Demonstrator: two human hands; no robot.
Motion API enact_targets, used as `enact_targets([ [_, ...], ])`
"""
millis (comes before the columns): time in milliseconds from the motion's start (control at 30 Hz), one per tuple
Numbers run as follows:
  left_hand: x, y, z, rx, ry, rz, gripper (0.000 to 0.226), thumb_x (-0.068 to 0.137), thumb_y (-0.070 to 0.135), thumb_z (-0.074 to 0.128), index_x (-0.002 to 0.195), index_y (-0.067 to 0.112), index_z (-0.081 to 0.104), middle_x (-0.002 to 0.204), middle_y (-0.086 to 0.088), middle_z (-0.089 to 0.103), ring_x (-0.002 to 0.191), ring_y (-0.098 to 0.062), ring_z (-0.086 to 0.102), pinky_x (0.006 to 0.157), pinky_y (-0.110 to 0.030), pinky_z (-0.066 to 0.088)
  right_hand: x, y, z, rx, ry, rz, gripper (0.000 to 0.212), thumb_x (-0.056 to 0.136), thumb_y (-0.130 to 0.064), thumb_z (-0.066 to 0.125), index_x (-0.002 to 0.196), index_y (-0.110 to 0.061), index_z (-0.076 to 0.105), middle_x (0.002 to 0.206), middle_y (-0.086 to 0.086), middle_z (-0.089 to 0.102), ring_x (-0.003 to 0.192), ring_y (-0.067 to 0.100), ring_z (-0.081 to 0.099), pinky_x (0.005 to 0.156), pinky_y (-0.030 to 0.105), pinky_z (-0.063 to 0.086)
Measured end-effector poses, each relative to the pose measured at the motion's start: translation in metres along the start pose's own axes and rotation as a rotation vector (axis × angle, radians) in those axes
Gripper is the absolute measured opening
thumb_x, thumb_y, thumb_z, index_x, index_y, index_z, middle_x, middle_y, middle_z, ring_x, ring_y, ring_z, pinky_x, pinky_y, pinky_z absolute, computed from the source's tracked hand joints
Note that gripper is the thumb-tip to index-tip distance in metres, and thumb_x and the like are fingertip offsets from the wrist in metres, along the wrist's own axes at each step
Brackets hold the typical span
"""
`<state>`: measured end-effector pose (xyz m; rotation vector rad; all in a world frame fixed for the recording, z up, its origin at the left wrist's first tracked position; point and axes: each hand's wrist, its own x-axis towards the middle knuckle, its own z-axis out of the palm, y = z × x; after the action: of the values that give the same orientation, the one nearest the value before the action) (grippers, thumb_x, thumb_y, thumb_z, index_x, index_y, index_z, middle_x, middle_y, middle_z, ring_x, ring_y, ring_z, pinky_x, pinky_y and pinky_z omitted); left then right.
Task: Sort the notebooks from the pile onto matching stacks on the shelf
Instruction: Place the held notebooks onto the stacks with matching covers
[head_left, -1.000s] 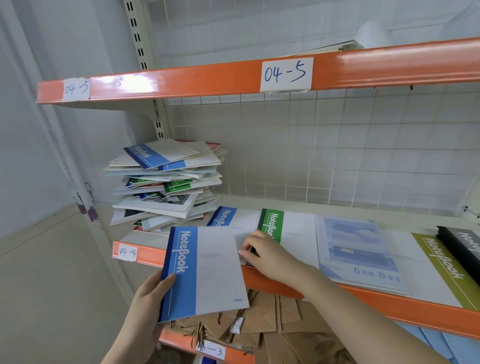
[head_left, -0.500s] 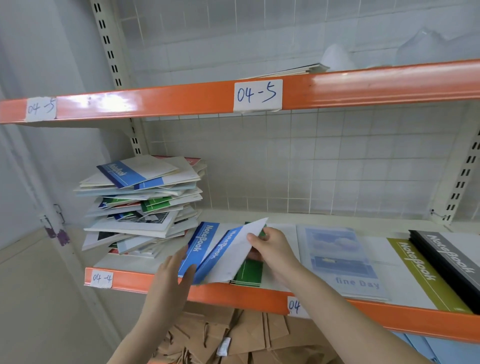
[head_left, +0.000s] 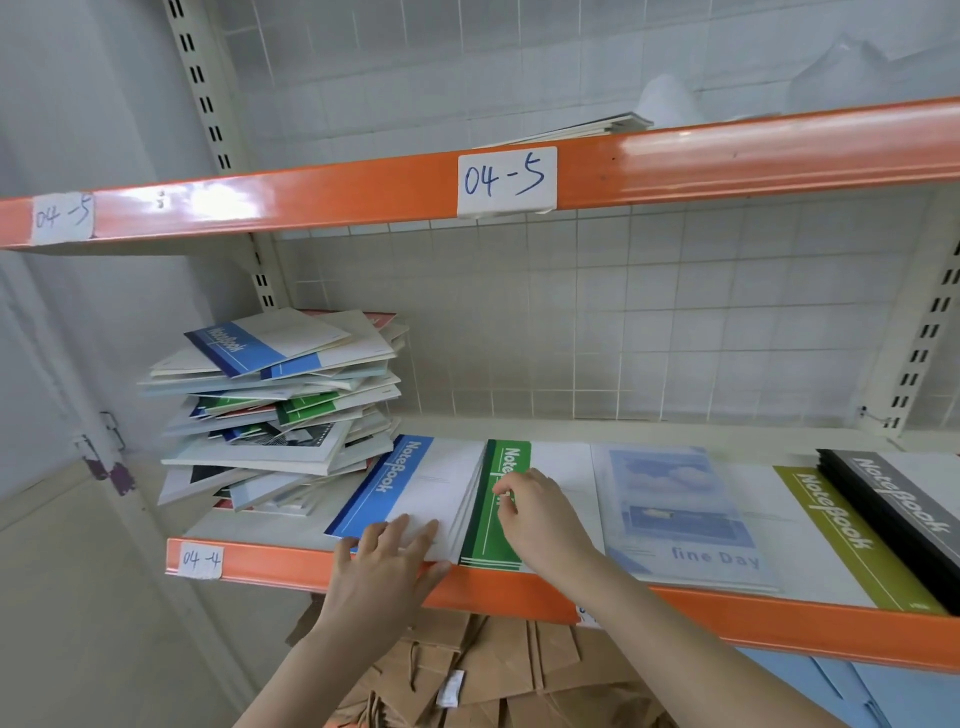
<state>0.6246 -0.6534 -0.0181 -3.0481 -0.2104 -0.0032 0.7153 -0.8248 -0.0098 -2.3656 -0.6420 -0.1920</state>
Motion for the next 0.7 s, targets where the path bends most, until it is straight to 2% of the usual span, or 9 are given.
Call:
enact_targets([
  [67,-0.001,0.002,0.002,0.03,0.01,0.042,0.082,0.092,0.065,-0.007,0.115,0.036,0.066,0.107,0.002,0.07,0.093,-0.024,0.068,0.07,-0.048,0.055,-0.006,0.004,0.003,-0.077,-0.046,-0.028,0.03,0.098,-0.02,0.044,0.126,-0.016,0.054,0.127,0.002,0.052,0.116,0.014,0.048,0.098,0.025,0.043],
  [167,-0.004,0.007,0.01,0.035,0.019,0.055,0.069,0.097,0.06,0.004,0.11,0.037,0.067,0.095,0.004,0.071,0.081,-0.021,0.069,0.059,-0.043,0.056,-0.012,0.007,0.006,-0.115,-0.062,-0.064,0.031,0.098,-0.021,0.044,0.128,-0.017,0.051,0.13,-0.001,0.047,0.118,0.013,0.043,0.1,0.024,0.04],
  [233,-0.005,0.009,0.011,0.03,0.044,0.055,0.07,0.096,0.063,0.002,0.116,0.039,0.064,0.1,0.003,0.07,0.086,-0.021,0.068,0.064,-0.043,0.057,-0.013,0.008,0.005,-0.104,-0.05,-0.069,0.031,0.098,-0.021,0.044,0.128,-0.018,0.051,0.13,-0.001,0.047,0.119,0.012,0.043,0.101,0.022,0.039],
  [300,-0.003,0.01,0.006,-0.003,0.075,0.074,0.084,0.085,0.072,-0.012,0.132,0.042,0.051,0.123,0.004,0.06,0.111,-0.023,0.059,0.086,-0.047,0.051,-0.011,0.009,0.005,-0.083,-0.047,-0.07,0.031,0.098,-0.019,0.044,0.127,-0.017,0.053,0.129,-0.001,0.048,0.119,0.012,0.043,0.101,0.022,0.038],
  [367,0.003,0.006,0.004,-0.079,0.096,0.075,0.098,0.069,0.08,-0.018,0.142,0.041,0.034,0.139,0.009,0.043,0.129,-0.017,0.039,0.104,-0.04,0.035,-0.01,0.01,0.004,-0.068,-0.059,-0.063,0.03,0.098,-0.019,0.045,0.126,-0.016,0.054,0.129,0.0,0.048,0.119,0.013,0.043,0.1,0.022,0.039],
  [433,0.013,-0.006,0.003,-0.242,0.172,-0.01,0.082,0.082,0.075,0.004,0.143,0.032,0.038,0.14,0.007,0.043,0.129,-0.015,0.038,0.104,-0.035,0.034,-0.008,0.011,0.004,-0.061,-0.072,-0.061,0.029,0.098,-0.019,0.045,0.125,-0.014,0.055,0.128,0.001,0.049,0.118,0.013,0.044,0.099,0.023,0.04],
  [500,0.026,-0.02,0.002,-0.334,0.223,-0.13,0.052,0.098,0.048,0.032,0.141,0.021,0.04,0.139,-0.002,0.047,0.126,-0.021,0.04,0.101,-0.035,0.037,-0.006,0.011,0.003,-0.063,-0.073,-0.063,0.029,0.098,-0.02,0.045,0.124,-0.014,0.056,0.128,0.002,0.051,0.117,0.014,0.046,0.099,0.024,0.042],
  [567,0.037,-0.029,0.005,-0.393,0.199,-0.24,0.046,0.1,0.037,0.039,0.139,0.014,0.039,0.136,-0.009,0.048,0.121,-0.026,0.043,0.097,-0.037,0.038,-0.003,0.009,0.003,-0.071,-0.056,-0.072,0.029,0.098,-0.02,0.044,0.124,-0.015,0.056,0.126,0.003,0.053,0.115,0.015,0.048,0.097,0.025,0.043],
  [700,0.043,-0.033,0.019,-0.402,0.214,-0.309,0.047,0.098,0.039,0.044,0.136,0.011,0.043,0.13,-0.012,0.049,0.116,-0.031,0.047,0.094,-0.038,0.039,0.007,0.002,0.006,-0.069,-0.013,-0.086,0.029,0.098,-0.02,0.043,0.123,-0.017,0.056,0.124,0.001,0.054,0.111,0.015,0.05,0.093,0.028,0.046],
])
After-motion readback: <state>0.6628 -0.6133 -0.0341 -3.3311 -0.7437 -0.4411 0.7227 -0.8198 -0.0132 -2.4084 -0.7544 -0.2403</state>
